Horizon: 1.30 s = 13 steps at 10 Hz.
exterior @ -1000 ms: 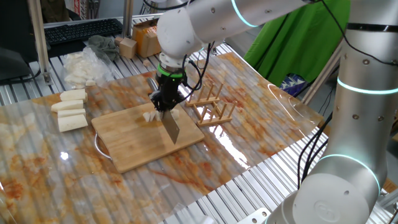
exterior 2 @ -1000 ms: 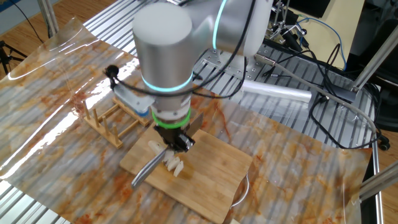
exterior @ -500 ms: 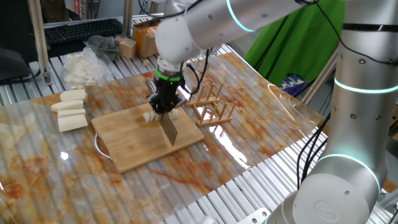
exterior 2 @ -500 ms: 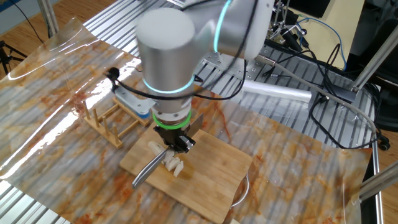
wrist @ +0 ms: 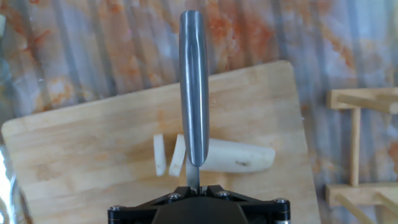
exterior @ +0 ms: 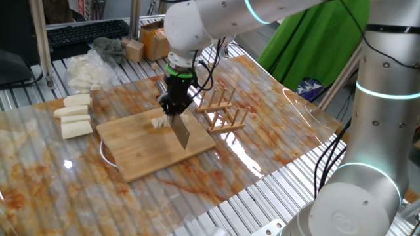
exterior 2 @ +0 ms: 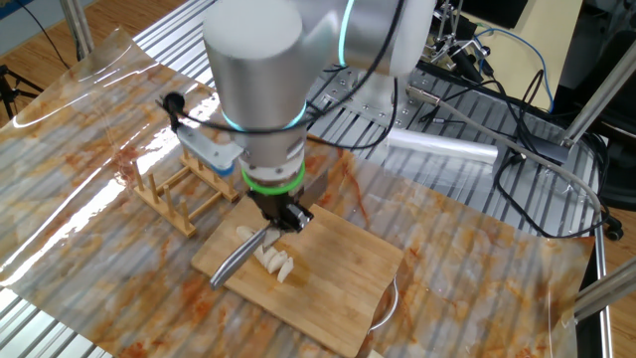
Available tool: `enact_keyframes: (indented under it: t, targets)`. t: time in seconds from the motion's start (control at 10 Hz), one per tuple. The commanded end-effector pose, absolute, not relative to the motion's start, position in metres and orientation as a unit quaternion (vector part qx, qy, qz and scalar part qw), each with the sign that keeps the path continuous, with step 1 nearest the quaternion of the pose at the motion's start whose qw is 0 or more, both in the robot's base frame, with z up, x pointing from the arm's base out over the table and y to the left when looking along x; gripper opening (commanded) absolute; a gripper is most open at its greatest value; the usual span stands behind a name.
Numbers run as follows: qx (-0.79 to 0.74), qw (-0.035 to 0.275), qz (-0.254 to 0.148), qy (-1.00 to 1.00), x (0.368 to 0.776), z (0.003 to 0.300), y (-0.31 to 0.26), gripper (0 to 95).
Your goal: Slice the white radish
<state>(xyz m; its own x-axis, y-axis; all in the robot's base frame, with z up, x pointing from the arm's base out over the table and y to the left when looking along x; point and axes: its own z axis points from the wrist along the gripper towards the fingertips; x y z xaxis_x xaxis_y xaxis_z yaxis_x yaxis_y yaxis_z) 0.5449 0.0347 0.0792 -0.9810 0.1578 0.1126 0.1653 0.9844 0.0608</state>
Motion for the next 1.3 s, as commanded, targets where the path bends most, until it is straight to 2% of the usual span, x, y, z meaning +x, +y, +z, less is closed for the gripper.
enact_keyframes:
  t: [0.1,1.3]
  targets:
    - [-0.077,0.052,-0.027,-0.995,0.5486,0.083,0.0322,0.0]
    - [-0.075,0.044,-0.015,-0.996,0.5555,0.078,0.0281,0.0]
